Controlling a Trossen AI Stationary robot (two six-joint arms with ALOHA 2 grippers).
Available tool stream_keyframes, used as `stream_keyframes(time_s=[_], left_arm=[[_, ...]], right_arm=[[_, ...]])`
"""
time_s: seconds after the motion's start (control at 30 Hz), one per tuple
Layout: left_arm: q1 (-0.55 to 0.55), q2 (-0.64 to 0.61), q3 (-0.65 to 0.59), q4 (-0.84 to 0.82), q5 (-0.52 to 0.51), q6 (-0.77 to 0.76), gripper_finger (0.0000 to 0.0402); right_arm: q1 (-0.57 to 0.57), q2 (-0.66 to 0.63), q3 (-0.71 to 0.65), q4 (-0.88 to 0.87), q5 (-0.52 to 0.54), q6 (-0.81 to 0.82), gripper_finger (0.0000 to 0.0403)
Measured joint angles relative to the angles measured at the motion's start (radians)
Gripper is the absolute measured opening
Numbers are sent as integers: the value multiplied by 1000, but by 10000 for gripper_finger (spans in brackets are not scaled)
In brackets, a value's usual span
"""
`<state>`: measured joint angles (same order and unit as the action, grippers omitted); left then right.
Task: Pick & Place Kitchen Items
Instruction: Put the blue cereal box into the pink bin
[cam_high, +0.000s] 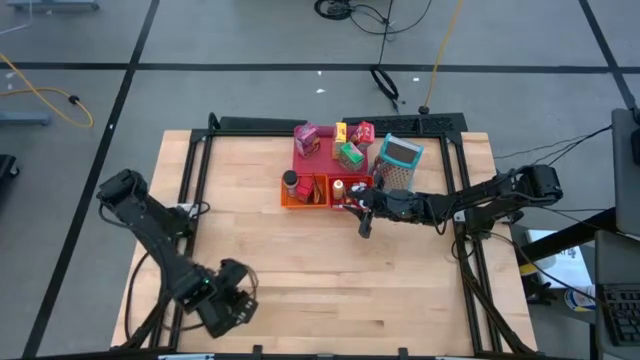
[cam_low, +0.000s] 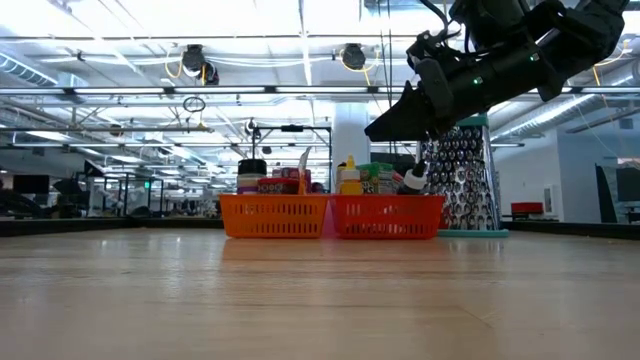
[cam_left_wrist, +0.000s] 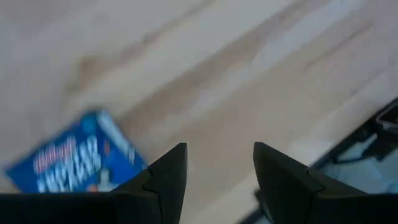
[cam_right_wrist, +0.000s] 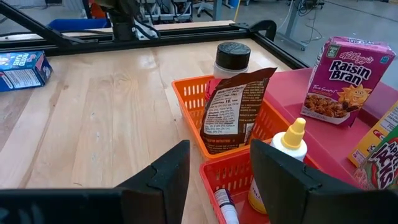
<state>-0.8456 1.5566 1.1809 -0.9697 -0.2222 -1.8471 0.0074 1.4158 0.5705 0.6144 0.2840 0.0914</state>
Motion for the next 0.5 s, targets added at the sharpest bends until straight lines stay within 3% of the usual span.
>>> stream_keyframes(time_s=[0.33,0.5], left_arm=[[-170,0,0,-83,94,-389,186],[-233,0,0,-92,93,-518,186]], right_arm=[[1,0,0,-27,-1,22,160],[1,0,0,-39,-1,25,160]])
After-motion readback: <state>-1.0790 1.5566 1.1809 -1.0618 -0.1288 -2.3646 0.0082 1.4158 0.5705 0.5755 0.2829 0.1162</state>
